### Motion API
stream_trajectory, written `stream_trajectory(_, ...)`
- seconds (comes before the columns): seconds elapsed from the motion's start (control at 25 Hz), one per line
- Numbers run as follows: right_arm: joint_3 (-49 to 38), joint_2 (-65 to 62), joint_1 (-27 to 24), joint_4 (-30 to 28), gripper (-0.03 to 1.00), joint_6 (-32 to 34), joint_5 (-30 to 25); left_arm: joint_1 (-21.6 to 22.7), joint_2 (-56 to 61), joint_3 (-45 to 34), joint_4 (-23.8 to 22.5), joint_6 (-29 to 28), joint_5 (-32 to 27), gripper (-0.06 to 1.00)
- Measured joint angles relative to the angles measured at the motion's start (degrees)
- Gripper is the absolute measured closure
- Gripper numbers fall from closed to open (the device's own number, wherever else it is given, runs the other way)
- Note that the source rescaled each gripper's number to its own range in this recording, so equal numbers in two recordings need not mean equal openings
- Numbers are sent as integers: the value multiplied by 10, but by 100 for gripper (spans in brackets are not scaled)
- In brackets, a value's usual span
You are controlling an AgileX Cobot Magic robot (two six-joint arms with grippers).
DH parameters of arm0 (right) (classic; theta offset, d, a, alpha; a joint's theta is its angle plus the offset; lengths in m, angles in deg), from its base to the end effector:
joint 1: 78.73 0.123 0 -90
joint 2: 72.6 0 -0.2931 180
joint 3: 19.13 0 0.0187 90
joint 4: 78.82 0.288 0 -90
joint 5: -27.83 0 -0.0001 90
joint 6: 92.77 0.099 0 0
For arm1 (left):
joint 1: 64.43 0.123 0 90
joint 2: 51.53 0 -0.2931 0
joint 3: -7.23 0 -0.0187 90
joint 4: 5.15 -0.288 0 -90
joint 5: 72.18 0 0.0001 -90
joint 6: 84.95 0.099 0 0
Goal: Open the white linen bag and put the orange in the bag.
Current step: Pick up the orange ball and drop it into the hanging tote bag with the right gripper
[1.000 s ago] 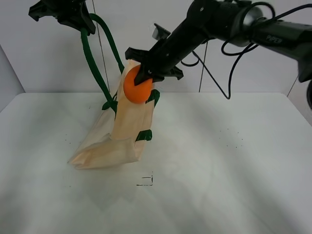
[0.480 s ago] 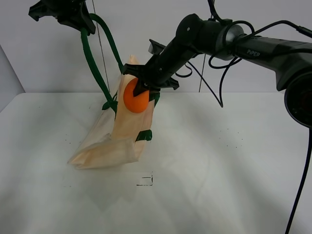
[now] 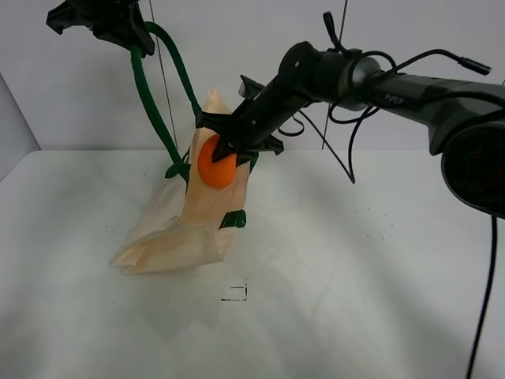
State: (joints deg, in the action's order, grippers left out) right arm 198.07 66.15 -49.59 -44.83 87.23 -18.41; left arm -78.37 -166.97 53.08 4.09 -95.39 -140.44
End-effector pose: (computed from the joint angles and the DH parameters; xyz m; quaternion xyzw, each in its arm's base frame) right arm 0.4709 0.3083 0.2051 -0.0998 0.9234 0.3173 0.1916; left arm 0.4383 -0.1240 0.4333 0.0275 0.9297 -0.1544 0.3333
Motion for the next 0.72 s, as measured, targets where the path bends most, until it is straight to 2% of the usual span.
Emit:
stream_trajectory(0.16,0,16,5,34,96,0,17,0,0,0,0,0,0,94)
stream_trajectory(0.32,0,20,6,37,94,-3,18,0,0,0,0,0,0,94)
stream_trajectory(0.4,0,21,6,37,74,-3,18,0,0,0,0,0,0,94)
stream_trajectory(0.48,0,21,6,37,33,-4,18,0,0,0,0,0,0,94)
stream_trajectory(0.52,0,21,6,37,18,-10,18,0,0,0,0,0,0,94)
stream_trajectory(0.6,0,21,6,37,5,-22,11,0,0,0,0,1,0,94)
stream_trajectory(0.72,0,18,4,12,-2,-29,-26,0,0,0,0,1,0,94)
